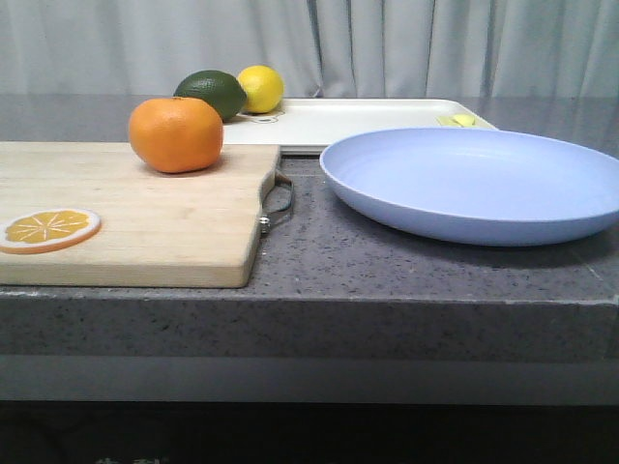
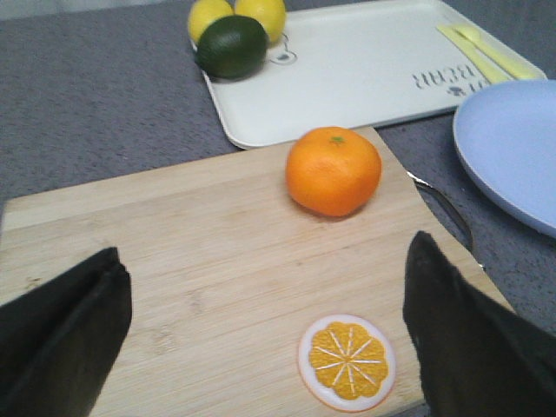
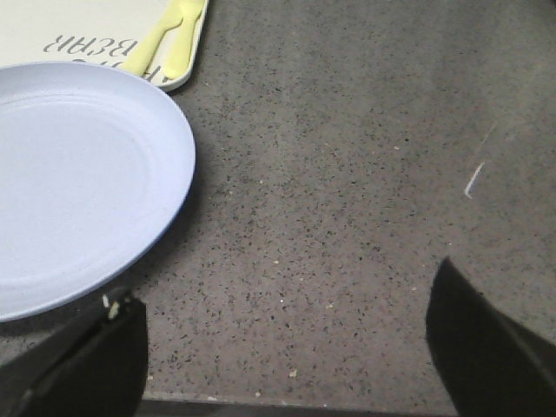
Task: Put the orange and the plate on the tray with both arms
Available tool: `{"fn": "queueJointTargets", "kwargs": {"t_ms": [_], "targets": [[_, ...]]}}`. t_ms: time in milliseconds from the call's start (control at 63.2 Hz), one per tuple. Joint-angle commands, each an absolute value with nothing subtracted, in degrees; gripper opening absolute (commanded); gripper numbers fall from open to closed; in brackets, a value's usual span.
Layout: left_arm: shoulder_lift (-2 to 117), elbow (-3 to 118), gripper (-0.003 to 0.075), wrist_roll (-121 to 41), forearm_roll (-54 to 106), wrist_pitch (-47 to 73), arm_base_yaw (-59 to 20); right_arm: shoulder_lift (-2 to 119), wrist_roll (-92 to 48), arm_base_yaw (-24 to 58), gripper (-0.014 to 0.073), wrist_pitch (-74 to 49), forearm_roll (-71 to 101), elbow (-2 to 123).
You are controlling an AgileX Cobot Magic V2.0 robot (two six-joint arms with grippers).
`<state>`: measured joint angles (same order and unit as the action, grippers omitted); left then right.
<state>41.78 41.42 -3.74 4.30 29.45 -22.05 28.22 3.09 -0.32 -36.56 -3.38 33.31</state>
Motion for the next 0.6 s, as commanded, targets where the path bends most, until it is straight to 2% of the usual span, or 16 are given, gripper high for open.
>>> {"fn": "queueJointTargets", "kwargs": {"t_ms": [0,222,586], "targets": [[47.17,45.27,0.0623,-4.03,4.01,22.89,-24.88,28.92,2.36,-0.67,0.0653,-32.95,-3.47,34.86],[61.8,52.87,0.0623,-4.03,1.85,21.54,-28.89,28.92,2.36,-0.67,0.0653,-32.95,-3.47,34.86],[81.63,67.93,0.0623,-4.03,0.38,24.8,-29.36,28.92,2.36,-0.67,0.0653,-33.0,-3.47,34.86]]}}
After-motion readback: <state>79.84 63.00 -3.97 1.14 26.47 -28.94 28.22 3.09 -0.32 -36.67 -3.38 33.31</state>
